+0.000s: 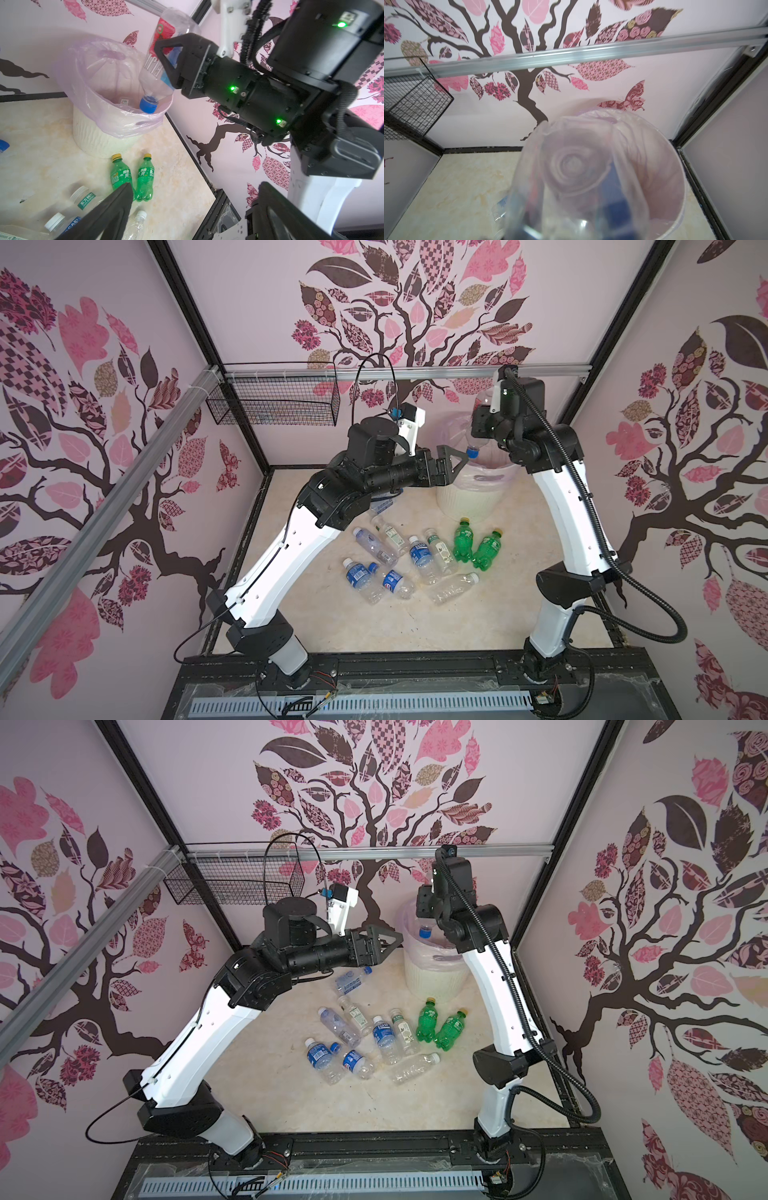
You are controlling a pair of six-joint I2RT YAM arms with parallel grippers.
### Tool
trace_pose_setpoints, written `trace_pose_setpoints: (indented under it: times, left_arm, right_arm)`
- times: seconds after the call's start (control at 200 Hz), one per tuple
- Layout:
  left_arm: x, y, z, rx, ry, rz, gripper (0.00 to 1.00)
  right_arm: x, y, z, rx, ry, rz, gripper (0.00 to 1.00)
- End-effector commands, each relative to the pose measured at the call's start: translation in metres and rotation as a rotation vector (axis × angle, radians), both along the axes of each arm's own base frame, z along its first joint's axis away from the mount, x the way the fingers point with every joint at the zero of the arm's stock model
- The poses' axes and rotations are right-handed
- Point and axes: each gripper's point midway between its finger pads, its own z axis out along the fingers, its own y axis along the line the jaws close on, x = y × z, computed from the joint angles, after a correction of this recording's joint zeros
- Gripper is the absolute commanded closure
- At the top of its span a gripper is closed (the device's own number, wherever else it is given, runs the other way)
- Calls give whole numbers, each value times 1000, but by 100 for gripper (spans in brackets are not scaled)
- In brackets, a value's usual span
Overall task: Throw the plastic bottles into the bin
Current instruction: 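Open the right gripper above the bin to drop the FIJI bottle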
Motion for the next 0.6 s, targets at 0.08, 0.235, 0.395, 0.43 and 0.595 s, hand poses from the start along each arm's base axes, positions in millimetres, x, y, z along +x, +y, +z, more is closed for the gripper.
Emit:
trace_pose_setpoints:
  times: [0.08, 0.235, 0.395, 0.43, 0.595]
  left_arm:
    - [4, 2, -2, 35, -25, 12, 3]
    - [3, 4, -6, 49, -26, 11, 3]
    - [1, 10, -9, 70, -34, 23, 3]
    - [1, 11, -8, 71, -37, 23, 3]
    - [-1, 18, -12, 96, -44, 42, 3]
  right_arm:
    - [-42, -36, 59, -9, -204, -96, 59]
    - [-1, -27, 12, -57, -110, -124, 51]
    - [59, -32, -38, -61, 7, -197, 20]
    - [62, -38, -39, -60, 18, -227, 9]
    - [50, -43, -30, -51, 16, -234, 1]
